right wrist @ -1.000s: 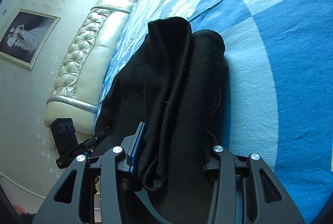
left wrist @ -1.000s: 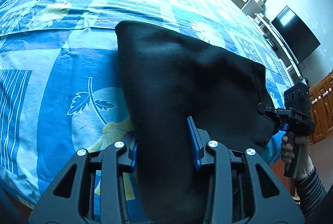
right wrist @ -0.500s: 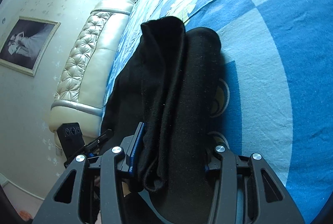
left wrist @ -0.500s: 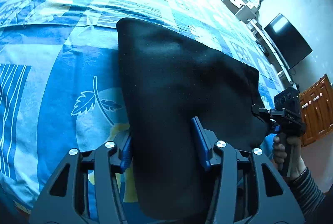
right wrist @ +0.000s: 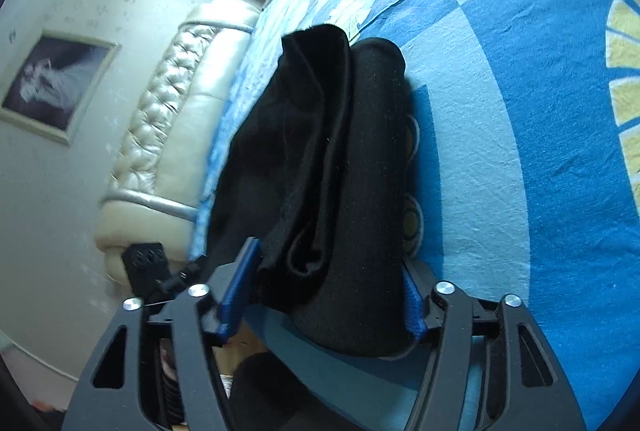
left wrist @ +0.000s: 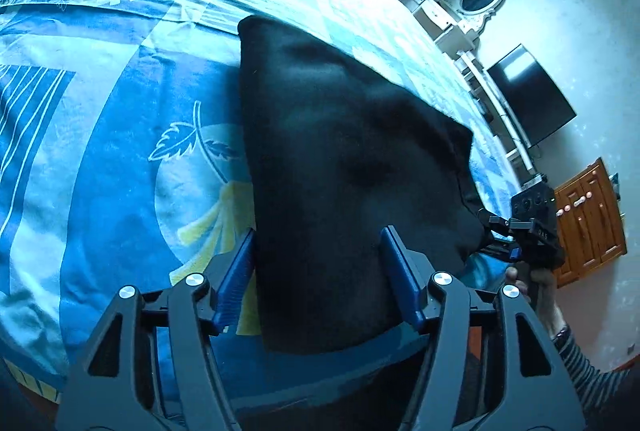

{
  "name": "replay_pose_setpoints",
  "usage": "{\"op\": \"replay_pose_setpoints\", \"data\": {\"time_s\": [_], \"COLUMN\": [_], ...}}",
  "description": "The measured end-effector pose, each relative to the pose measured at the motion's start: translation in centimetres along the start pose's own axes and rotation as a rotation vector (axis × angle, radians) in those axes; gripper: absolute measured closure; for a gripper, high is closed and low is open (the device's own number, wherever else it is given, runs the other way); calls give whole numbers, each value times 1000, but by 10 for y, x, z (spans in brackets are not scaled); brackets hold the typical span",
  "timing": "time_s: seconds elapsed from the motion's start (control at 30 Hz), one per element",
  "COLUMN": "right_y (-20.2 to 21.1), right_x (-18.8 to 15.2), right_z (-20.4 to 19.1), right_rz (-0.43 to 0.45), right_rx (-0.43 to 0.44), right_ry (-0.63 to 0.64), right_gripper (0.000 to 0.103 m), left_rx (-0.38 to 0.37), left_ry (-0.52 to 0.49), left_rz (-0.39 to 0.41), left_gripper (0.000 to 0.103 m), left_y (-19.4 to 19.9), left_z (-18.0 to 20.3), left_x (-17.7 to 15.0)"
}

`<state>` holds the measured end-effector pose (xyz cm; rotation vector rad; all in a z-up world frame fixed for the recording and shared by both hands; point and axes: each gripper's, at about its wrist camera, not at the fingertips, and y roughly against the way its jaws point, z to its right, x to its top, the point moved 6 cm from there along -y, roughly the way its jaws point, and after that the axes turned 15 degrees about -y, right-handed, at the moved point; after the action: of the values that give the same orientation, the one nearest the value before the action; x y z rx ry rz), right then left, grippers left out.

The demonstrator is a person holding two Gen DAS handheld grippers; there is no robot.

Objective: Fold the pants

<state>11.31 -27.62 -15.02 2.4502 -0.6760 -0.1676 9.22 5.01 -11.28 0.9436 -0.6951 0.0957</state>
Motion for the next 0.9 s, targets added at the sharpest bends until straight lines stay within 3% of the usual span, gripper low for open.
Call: {"op": "replay_pose_setpoints", "data": {"time_s": [0.17, 0.57, 0.67, 0.9], "right_y": [-2, -6, -3, 0], "right_x": [3, 3, 2, -1], "right_z": [5, 3, 5, 1], "right_rz": [-6, -5, 7, 33], "right_rx": [-16, 5, 31, 94], "right_ry": [-2, -15, -22, -36], "right_gripper": [61, 63, 60, 47], "left_rx": [30, 72, 93, 135], "left_ry": [-12, -66, -52, -38], "left_rz": [-17, -6, 5, 24], "left_gripper": [41, 40, 28, 16], "left_y": [-7, -9, -8, -5], "left_z": [0, 5, 1, -4], "left_x": [-6, -9, -9, -9]}}
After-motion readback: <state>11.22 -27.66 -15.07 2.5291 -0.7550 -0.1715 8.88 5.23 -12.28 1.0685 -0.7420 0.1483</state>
